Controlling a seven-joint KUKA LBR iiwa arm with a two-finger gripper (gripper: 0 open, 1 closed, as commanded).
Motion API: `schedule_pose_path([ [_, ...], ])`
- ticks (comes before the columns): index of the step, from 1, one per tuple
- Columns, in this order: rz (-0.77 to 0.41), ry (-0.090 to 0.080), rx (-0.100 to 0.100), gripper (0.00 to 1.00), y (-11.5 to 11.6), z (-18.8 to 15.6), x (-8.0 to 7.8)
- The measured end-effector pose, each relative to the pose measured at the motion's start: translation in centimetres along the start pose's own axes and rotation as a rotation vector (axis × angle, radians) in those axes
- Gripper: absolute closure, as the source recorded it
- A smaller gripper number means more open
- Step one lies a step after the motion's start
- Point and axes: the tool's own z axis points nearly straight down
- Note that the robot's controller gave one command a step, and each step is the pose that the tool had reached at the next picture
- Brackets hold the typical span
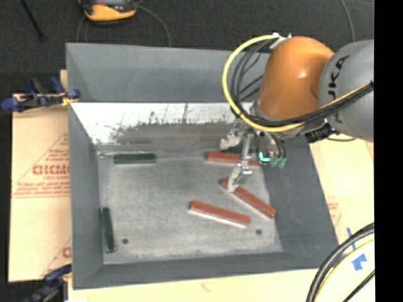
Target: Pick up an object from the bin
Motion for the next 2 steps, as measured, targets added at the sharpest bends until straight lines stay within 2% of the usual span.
schedule_pose_path([
  [1,0.0,-0.008,0.0,0.0,0.0,-0.4,-0.2],
  [2,-0.009,-0.018,0.002,0.0,-0.7,2.9,-0.2],
])
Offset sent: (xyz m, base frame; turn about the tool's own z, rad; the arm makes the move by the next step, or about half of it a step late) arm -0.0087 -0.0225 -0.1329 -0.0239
